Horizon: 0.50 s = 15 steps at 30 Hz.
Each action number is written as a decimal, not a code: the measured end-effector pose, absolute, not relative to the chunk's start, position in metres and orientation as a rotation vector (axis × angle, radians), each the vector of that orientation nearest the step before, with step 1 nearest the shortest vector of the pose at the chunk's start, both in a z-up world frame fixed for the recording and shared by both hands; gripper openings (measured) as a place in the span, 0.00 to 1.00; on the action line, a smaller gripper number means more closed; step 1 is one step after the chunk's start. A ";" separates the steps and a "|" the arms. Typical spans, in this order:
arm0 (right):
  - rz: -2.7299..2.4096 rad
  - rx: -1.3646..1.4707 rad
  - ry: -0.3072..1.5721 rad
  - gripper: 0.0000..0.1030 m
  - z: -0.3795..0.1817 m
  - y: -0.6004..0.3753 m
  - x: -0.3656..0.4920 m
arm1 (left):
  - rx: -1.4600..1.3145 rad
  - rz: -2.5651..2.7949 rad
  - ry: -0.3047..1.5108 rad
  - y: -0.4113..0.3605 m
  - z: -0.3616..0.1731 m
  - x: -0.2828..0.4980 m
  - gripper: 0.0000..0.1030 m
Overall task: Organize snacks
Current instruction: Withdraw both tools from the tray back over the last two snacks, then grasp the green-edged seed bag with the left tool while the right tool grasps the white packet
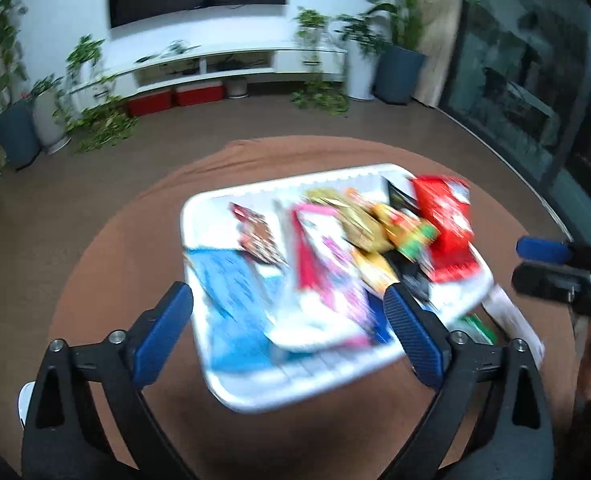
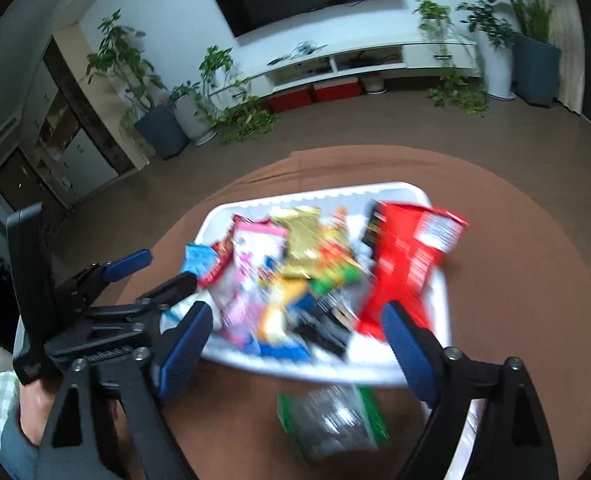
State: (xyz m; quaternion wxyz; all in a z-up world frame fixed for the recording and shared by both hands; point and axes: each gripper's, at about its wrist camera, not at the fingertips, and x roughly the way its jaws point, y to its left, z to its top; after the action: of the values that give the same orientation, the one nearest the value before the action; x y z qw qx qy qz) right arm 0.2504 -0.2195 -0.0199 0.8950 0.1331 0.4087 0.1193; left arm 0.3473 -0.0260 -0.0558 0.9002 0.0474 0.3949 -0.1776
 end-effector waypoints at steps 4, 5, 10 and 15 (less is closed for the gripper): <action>0.178 0.279 0.845 0.87 -0.032 -0.255 0.205 | 0.196 -0.478 0.820 -0.060 -0.068 0.305 0.96; 0.166 0.282 0.849 0.87 -0.036 -0.263 0.195 | 0.217 -0.513 0.828 -0.069 -0.073 0.296 0.96; 0.122 0.280 0.870 0.88 -0.055 -0.287 0.154 | 0.334 -0.651 0.863 -0.119 -0.089 0.273 0.96; 0.100 0.256 0.874 0.88 -0.069 -0.292 0.137 | 0.400 -0.688 0.915 -0.146 -0.093 0.272 0.96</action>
State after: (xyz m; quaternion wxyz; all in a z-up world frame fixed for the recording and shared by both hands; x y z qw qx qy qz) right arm 0.1371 -0.2924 -0.0691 0.8969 0.1236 0.4218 0.0484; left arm 0.2724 -0.1461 -0.0927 0.8218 0.1879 0.4299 -0.3234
